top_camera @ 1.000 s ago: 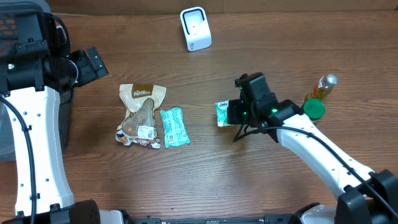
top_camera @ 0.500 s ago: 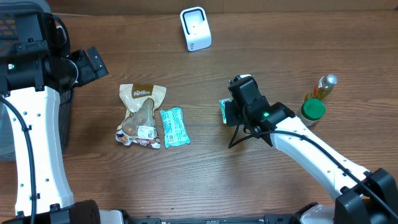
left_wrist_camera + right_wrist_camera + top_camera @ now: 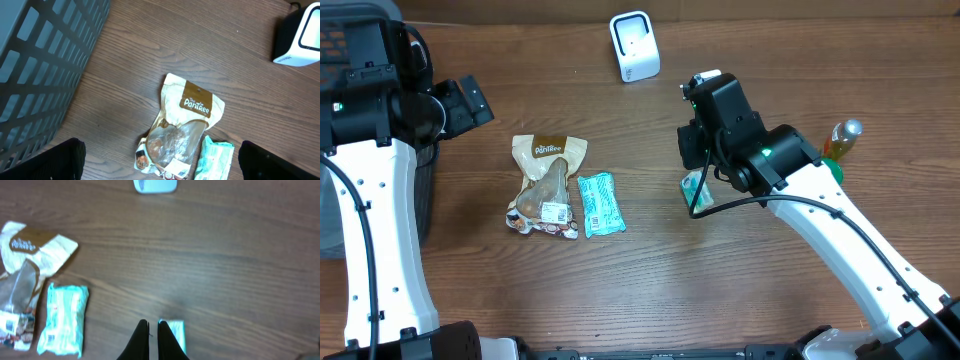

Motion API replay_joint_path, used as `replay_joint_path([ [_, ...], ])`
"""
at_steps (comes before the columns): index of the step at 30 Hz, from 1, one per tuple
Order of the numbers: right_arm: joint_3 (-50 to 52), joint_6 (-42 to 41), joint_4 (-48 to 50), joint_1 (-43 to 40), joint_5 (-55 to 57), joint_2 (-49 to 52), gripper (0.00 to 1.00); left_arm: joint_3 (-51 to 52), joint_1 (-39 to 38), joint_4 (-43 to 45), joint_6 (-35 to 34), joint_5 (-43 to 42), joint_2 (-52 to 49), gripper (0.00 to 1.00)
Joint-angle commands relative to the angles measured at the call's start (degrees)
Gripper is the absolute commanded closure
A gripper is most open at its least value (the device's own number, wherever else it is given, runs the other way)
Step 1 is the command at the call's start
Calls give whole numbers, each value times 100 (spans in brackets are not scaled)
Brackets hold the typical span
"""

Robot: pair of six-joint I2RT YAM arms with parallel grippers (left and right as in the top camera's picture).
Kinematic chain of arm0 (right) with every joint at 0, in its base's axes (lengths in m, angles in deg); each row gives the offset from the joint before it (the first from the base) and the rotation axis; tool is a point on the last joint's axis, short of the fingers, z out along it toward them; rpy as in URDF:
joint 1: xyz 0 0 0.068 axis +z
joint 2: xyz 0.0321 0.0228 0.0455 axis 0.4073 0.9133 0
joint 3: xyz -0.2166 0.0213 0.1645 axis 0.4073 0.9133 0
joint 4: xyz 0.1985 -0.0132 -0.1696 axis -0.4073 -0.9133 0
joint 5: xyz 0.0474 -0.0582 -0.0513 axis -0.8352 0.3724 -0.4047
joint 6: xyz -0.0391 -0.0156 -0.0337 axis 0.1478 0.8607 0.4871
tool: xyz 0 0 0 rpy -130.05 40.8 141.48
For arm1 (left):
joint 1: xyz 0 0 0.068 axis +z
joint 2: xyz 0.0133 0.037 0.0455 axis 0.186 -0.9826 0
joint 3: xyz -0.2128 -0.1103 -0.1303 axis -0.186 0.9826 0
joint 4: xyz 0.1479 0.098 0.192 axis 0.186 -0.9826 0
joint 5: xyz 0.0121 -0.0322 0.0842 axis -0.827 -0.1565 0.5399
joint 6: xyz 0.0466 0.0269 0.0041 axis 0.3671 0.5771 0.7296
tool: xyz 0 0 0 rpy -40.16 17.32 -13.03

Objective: Scan the item barcode

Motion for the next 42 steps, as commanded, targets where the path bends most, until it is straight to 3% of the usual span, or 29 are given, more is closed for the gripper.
replay_joint_path([
  [1, -33, -33, -455, -33, 76, 90, 96, -39, -13, -4, 66, -2, -9, 0],
  [2, -33, -59, -560, -66, 76, 181, 83, -39, -13, -4, 66, -2, -9, 0],
  [3, -33, -66, -632, -85, 76, 280, 60, -39, -13, -4, 66, -2, -9, 0],
  [5, -33, -66, -719, -136, 76, 518, 37, -39, -13, -4, 66, -2, -9, 0],
  [7, -33, -83, -798, -243, 72, 822, 26, -39, -13, -2, 66, -2, -9, 0],
  [12, -33, -337, -925, -841, -671, 1384, 31, -39, -13, -4, 66, -2, -9, 0],
  [14, -33, -297, -1023, -1176, -1167, 1510, 38, -39, -13, -4, 66, -2, -9, 1],
  [16, -31, -70, -1121, -1480, -1517, 1547, 51, -39, -13, -4, 66, -2, -9, 0],
  [20, 24, 868, -1255, -1926, -2603, 1550, 51, -39, -13, -4, 66, -2, -9, 0],
  [34, 1331, 876, -35, -1928, -2522, 1550, 52, -39, -13, -4, 66, -2, -9, 0],
  [42, 1443, 876, 387, -1928, -2345, 1550, 56, -39, -13, -4, 66, -2, -9, 0],
])
